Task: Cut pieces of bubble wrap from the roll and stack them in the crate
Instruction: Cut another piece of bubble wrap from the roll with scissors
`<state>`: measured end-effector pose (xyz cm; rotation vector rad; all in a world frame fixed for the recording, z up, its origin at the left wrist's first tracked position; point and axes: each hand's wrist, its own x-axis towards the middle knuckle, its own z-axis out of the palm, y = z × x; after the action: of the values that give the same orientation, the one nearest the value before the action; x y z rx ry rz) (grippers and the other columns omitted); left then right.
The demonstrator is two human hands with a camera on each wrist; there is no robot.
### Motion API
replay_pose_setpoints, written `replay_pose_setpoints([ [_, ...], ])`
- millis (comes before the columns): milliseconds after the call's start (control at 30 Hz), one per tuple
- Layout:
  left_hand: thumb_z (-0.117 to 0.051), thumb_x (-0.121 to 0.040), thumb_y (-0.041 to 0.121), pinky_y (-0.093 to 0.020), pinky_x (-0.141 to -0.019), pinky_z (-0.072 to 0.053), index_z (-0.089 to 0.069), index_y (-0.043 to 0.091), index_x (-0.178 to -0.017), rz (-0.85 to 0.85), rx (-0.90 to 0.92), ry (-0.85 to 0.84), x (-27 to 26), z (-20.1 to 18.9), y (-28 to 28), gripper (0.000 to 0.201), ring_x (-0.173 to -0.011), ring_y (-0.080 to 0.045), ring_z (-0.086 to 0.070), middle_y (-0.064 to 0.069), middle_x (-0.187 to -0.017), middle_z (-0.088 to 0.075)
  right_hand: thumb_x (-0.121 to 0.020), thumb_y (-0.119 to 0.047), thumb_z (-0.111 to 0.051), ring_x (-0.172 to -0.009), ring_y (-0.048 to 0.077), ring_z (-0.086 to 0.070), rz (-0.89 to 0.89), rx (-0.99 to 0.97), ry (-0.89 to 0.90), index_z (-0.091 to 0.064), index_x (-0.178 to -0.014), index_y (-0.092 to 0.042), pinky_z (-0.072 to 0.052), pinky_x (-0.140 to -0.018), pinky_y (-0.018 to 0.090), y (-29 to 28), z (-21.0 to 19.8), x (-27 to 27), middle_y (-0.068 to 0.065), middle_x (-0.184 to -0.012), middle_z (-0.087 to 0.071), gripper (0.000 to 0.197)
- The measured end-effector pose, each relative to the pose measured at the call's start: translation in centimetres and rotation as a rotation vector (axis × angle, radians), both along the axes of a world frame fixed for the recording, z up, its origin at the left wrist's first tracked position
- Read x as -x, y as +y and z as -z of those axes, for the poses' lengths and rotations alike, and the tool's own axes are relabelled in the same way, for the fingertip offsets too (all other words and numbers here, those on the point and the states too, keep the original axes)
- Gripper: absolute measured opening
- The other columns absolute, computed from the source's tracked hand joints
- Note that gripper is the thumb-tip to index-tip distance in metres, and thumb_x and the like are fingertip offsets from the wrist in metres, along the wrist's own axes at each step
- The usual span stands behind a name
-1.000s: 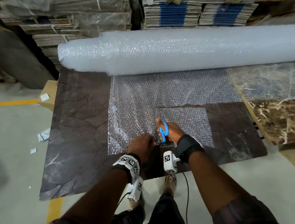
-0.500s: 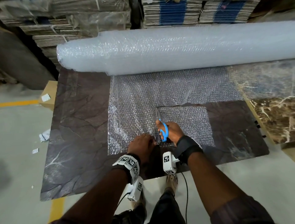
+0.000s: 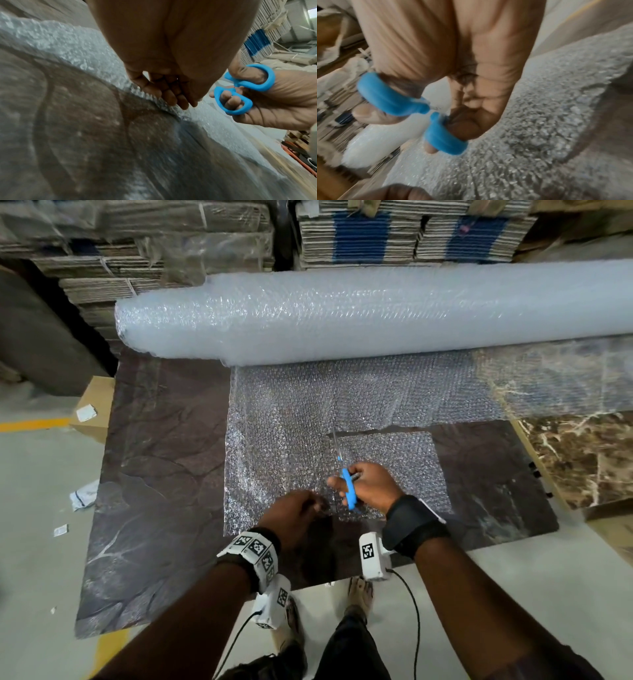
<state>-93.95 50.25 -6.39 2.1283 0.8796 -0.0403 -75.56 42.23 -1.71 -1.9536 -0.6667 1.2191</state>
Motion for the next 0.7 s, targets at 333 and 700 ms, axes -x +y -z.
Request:
replay_pose_setpoints([
  [333,-0.063,-0.092,0.022,-0.014,-0.067,-0.047,-0.06,0.031,-0.084,-0.398,0.075,-0.17,6.8,0.1,1.8,0.013,-0.069,-0.004,-0.06,0.013,-0.073,-0.064,-0.083,-0.028,-0.072,-0.085,0.037,-0.064,-0.135,0.066,-0.698,-0.053,-0.091,-0.011,-0.045,-0.064,0.038,4.2,1.1,7.8,0.016,-0.091,-0.067,0.028],
  [700,-0.061,-0.093,0.016,-0.022,-0.068,-0.049,-0.063,0.033,-0.085,-0.426,0.159,-0.164,8.7,1.0,1.8,0.018,-0.068,-0.005,-0.063,0.009,-0.078,-0.069,-0.085,-0.014,-0.069,-0.089,0.031,-0.062,-0.226,0.056,-0.84,-0.057,-0.101,-0.008,-0.044,-0.064,0.033,3.7,2.0,9.9,0.013,-0.101,-0.06,0.021],
])
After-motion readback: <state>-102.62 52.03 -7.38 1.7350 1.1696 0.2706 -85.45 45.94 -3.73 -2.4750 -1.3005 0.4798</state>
